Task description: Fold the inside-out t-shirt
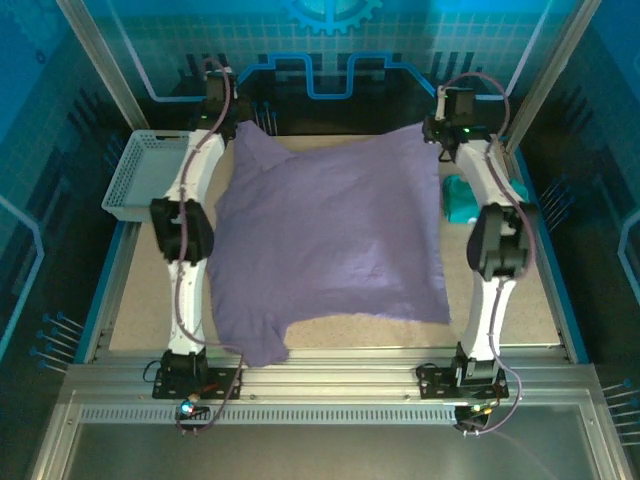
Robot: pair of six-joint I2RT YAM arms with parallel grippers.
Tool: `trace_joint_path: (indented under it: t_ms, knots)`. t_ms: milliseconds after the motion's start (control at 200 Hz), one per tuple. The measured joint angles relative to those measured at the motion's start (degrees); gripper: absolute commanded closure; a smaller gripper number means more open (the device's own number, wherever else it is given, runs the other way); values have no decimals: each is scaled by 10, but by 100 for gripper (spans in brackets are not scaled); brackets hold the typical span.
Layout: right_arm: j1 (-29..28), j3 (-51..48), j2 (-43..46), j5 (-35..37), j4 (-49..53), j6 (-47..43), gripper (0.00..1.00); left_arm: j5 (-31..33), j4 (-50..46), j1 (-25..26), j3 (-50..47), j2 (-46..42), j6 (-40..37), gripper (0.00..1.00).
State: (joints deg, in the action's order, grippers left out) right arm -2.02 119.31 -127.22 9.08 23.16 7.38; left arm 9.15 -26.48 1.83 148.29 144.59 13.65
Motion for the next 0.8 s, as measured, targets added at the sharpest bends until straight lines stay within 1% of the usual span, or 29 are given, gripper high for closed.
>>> trace_joint_path:
  t_ms: [40, 80, 120, 165, 205, 240, 280, 365, 405, 465, 535, 590, 700, 800]
  knots:
    - [-6, 42, -42, 9, 19, 0, 63, -11, -21, -2, 53, 45, 13, 50]
    - [-10, 54, -62, 16, 33, 0, 62, -21, -38, -2, 68, 63, 21, 48]
    - [-15, 53, -65, 23, 55, -1, 60, -31, -55, -2, 57, 64, 32, 46]
    - [-21, 38, -57, 25, 68, -1, 58, -40, -51, -2, 8, 43, 42, 44]
    - [-26, 8, -37, 23, 68, 0, 57, -49, -40, -2, -67, 3, 54, 42]
    - [-31, -31, -9, 17, 71, 3, 53, -59, -16, -2, -158, -48, 68, 41]
    - [-37, -82, 29, 7, 75, 7, 51, -70, 5, -2, -265, -113, 85, 41]
    - [-58, -208, 130, -5, 80, 24, 50, -90, 50, -2, -459, -254, 128, 40]
    - [-72, -265, 179, -7, 82, 34, 50, -102, 94, 0, -559, -334, 156, 40]
    - [-99, -354, 252, -17, 86, 54, 50, -118, 137, 3, -674, -435, 190, 39]
    - [-119, -450, 326, -32, 91, 85, 50, -136, 175, 14, -774, -530, 217, 39]
    - [-120, -519, 373, -39, 98, 110, 50, -147, 192, 28, -832, -581, 227, 38]
    - [-90, -634, 445, -20, 141, 159, 49, -163, 182, 54, -940, -659, 228, 37]
    - [-60, -696, 479, -2, 180, 191, 49, -172, 145, 59, -1021, -713, 227, 37]
